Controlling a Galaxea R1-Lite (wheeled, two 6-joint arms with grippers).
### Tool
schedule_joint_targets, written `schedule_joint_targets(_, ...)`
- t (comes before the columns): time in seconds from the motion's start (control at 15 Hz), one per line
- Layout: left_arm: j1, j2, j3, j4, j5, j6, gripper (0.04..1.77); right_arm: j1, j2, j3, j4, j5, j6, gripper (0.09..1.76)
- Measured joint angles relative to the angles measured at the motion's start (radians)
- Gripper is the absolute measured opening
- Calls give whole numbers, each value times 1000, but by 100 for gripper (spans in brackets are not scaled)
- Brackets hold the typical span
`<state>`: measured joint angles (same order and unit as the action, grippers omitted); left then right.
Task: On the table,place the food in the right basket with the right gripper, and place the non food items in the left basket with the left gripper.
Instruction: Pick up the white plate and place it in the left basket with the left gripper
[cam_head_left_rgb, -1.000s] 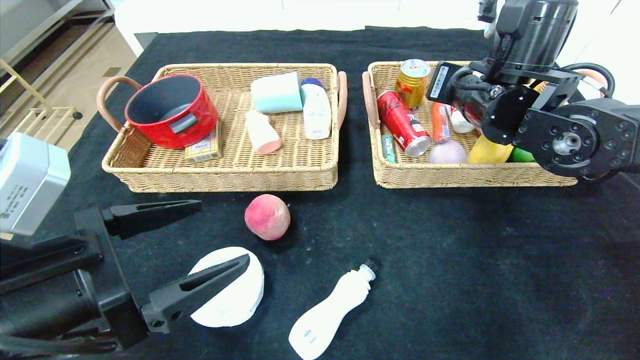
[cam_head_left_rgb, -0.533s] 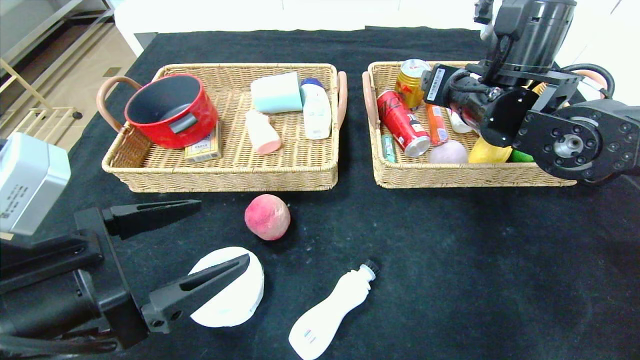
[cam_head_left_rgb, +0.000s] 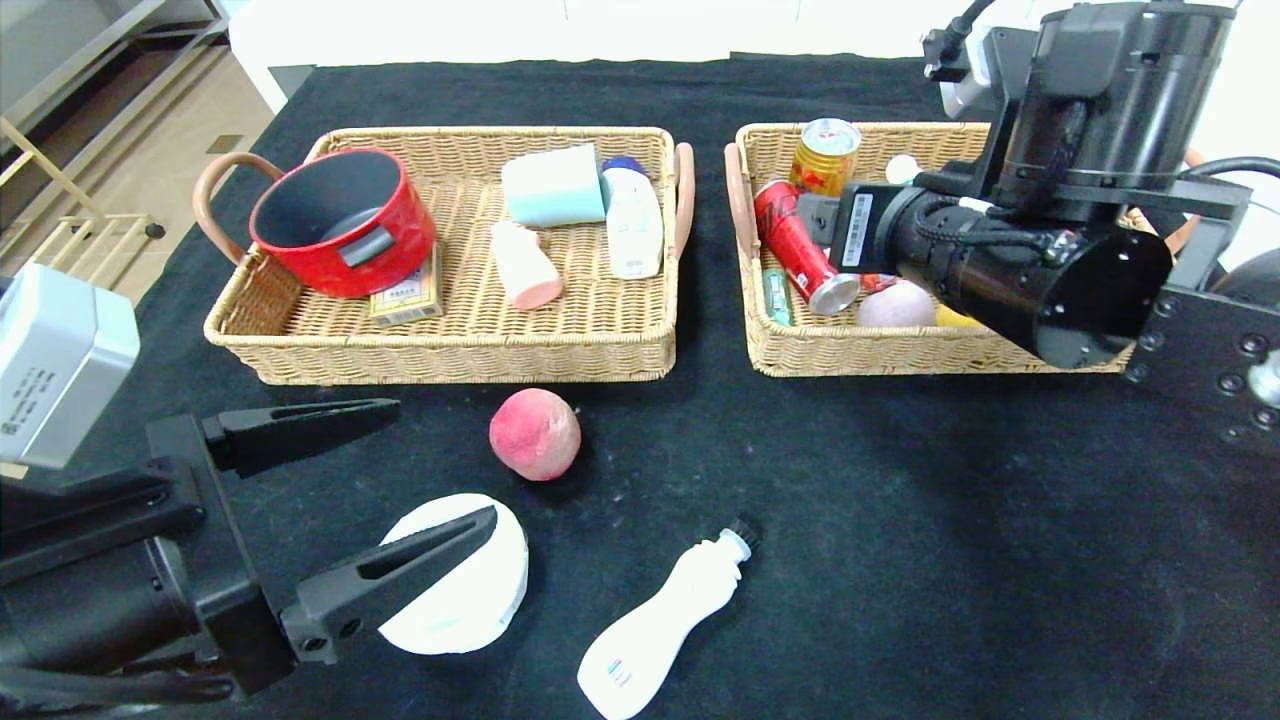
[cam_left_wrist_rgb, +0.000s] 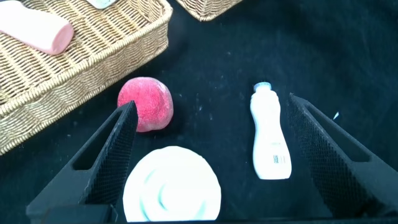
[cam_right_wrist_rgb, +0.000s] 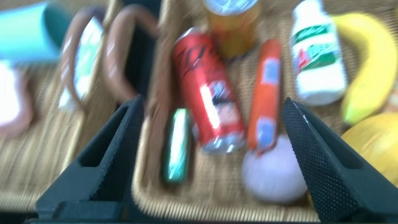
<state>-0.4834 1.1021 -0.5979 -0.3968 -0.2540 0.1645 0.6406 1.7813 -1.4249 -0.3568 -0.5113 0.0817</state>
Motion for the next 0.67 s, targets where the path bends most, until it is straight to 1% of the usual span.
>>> schedule_joint_targets(0.13,3,1,1,3,0,0,172,20,-64,110,-5,77,-24,164)
schedule_joint_targets(0.2,4,1,1,10,0,0,172,26,-100,168,-7,130,-30,165)
schedule_joint_targets(0.27,5,1,0,10,1,0,172,29,-135,219,-9,193,-34,166)
schedule_joint_targets(0.47,18,1,-4,11,0,1,172,26,-248,370,-5,436,-82,167)
schedule_joint_targets(0.6,21,7,-5,13,1,0,172,16,-310,447,1,564,-118,168)
schedule_joint_targets(0.67,21,10,-4,14,2,1,172,11,-339,483,3,609,-139,168)
